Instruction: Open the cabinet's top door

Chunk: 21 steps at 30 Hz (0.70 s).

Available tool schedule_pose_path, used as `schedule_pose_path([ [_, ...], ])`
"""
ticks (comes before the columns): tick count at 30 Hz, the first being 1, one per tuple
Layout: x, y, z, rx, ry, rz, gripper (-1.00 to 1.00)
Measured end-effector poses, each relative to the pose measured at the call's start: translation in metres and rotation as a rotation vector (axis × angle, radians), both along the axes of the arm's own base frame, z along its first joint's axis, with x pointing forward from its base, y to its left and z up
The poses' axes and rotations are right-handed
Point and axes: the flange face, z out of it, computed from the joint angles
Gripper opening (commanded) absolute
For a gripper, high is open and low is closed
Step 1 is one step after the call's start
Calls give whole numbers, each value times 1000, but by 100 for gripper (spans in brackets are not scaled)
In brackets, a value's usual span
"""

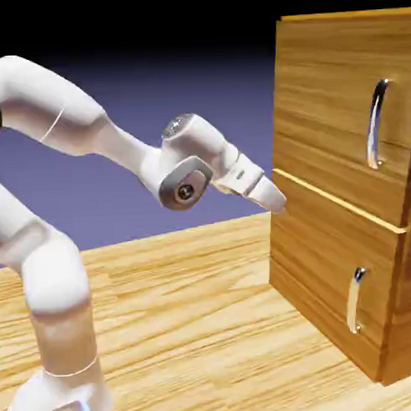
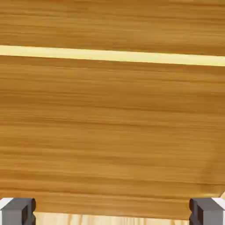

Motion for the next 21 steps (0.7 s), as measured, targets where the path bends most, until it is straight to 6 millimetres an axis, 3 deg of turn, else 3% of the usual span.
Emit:
schedule_pose_path([
  [11, 2, 13, 73, -3, -190, 37, 0],
  [21, -5, 6, 122, 8, -354, 54, 0],
])
